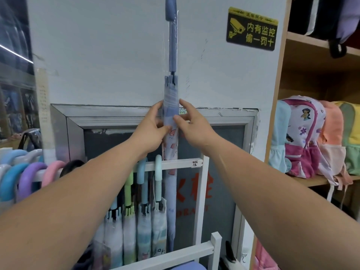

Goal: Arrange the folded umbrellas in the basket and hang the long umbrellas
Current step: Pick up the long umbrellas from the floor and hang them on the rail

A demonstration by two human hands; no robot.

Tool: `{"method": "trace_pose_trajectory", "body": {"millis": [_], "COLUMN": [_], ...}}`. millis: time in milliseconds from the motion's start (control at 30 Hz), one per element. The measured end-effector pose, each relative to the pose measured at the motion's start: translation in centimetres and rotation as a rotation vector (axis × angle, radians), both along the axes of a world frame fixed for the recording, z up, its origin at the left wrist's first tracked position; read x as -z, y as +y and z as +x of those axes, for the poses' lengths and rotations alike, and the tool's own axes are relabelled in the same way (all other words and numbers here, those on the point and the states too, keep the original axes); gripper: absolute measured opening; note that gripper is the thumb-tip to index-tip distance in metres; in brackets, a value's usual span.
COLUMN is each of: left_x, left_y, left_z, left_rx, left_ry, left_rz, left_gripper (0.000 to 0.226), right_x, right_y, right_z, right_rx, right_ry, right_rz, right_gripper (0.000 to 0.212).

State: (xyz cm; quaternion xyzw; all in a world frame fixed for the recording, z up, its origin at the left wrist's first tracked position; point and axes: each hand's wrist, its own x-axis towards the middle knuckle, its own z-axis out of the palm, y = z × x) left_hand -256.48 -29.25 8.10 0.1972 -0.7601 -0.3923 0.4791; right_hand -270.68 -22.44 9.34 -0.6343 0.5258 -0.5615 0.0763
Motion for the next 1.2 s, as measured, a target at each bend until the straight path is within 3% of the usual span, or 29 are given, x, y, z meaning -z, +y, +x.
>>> {"method": "trace_pose_trajectory", "body": {"millis": [267,400,600,733,900,1067,1200], "left_x": [0.8,0.7,1.3,1.5,1.9,1.6,1.7], "left_y": [-0.5,-1.0,-1.6,-1.6,-1.6,-1.4,-1.3], "left_z": [0.7,0.7,-0.1,-0.3,-0.3,-0.1,-0.3], "left_rx": [-0.016,-0.136,-0.130,-0.106,-0.102,-0.093,-0.129], "left_ry": [-0.208,-0.128,-0.094,-0.086,-0.149,-0.208,-0.335], "left_rz": [-0.020,-0.017,0.013,0.044,0.045,0.088,0.083], "left_gripper": [0.048,0.032,0.049,0.047,0.041,0.041,0.039], "right_x": [1.2,3.6,5.2,3.1,-2.8,-7.2,-8.7], "right_y": [-1.7,-1.7,-1.3,-0.2,1.6,2.5,2.5], "right_z": [-0.3,-0.9,-0.9,-1.4,-1.3,-0.1,-0.5], "right_rx": [0.013,0.015,0.054,0.123,0.045,-0.070,-0.093], "right_ry": [0.077,0.136,0.274,0.297,-0.080,0.132,0.169], "right_rz": [0.114,0.170,0.231,0.183,-0.076,-0.012,0.159], "right_gripper": [0.040,0.041,0.035,0.040,0.042,0.060,0.054]}}
